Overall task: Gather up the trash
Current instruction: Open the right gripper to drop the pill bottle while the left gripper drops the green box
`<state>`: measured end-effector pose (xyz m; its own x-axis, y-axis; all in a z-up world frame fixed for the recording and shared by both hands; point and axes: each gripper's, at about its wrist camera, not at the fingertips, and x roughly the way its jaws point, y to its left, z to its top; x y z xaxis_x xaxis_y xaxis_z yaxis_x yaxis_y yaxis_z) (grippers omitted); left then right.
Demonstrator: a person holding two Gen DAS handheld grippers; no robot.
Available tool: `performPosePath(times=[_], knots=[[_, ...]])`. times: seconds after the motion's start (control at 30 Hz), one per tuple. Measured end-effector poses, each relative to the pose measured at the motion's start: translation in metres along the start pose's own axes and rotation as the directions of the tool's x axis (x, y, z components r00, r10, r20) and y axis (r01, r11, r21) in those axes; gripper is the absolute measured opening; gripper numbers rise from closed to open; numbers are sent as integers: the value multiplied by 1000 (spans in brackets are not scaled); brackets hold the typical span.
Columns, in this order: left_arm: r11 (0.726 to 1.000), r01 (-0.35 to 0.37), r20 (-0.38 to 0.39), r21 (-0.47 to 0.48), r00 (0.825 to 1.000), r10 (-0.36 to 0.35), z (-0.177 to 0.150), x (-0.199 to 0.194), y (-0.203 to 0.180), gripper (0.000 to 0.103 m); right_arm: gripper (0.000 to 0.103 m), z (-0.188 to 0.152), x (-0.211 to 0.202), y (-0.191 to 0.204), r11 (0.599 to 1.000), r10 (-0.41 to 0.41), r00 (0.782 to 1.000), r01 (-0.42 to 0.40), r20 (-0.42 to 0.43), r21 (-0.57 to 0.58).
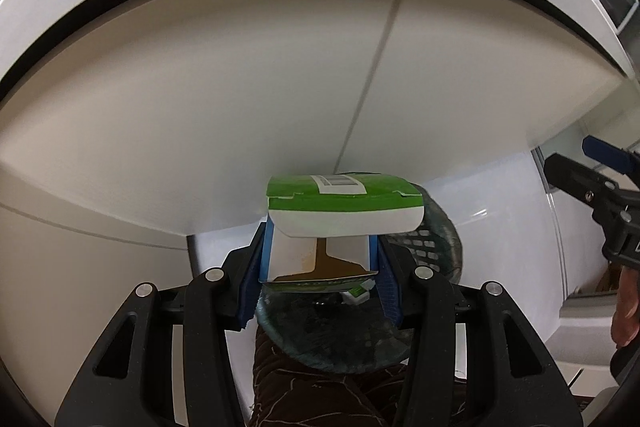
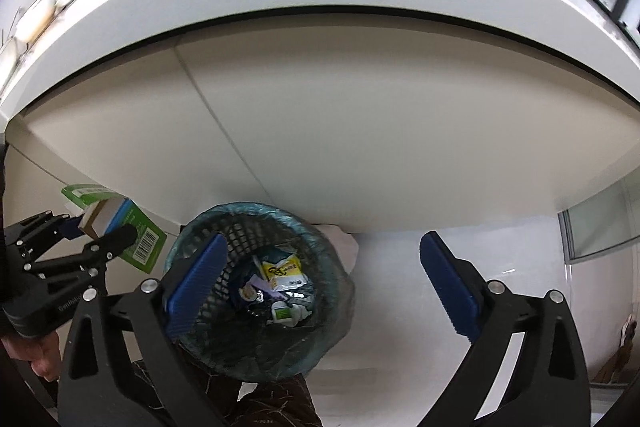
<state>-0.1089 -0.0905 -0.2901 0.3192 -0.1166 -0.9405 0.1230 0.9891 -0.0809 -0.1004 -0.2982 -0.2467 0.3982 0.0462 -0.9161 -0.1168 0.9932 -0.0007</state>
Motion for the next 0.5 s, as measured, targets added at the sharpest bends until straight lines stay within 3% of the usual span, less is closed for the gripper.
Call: performPosePath(times=[0.23, 0.5], knots=[[999, 9, -16, 30, 1000, -9, -3, 9, -12, 50, 93, -4, -4, -14, 1000, -20, 1000, 20, -4, 21], [999, 9, -20, 48, 1000, -8, -7, 16, -26, 62, 93, -8, 3, -17, 999, -22, 999, 22, -24, 24]])
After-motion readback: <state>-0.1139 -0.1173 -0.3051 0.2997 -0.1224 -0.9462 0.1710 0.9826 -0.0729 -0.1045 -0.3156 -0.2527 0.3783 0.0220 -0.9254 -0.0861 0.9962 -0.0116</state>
